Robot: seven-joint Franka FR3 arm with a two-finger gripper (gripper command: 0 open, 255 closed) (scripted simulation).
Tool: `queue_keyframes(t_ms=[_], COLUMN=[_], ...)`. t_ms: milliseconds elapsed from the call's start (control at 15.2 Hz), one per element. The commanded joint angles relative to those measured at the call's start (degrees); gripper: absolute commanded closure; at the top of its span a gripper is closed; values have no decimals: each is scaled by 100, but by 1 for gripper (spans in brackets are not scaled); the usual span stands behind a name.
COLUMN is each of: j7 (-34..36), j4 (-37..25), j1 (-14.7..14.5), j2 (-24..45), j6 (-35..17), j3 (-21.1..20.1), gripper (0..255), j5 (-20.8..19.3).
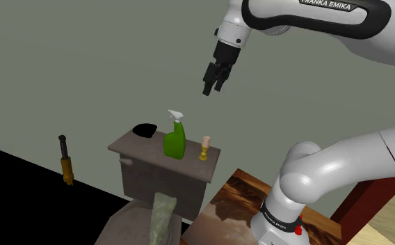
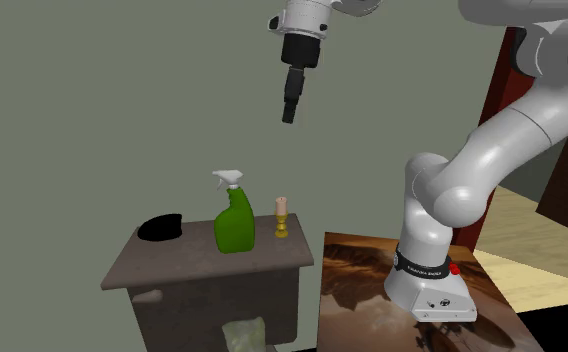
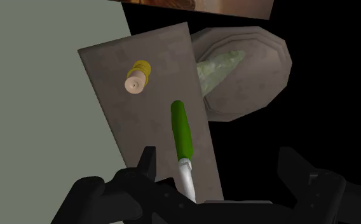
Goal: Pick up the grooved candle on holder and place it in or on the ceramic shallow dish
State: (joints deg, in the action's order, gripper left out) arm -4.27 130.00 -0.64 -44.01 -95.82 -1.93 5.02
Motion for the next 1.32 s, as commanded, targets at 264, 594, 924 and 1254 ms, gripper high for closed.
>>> queue_keyframes(t_ms=[264,594,924,1254], j7=[-208,-470,-741,-1032], j4=[755,1574,2241,2731], j1=[74,189,324,458], j2=[-60,39,370,979], j6=[-660,-1539,-2504,-3573], j3=[140,335,554,805], gripper=[0,0,0,0], j5=[-100,-234,-372,-498])
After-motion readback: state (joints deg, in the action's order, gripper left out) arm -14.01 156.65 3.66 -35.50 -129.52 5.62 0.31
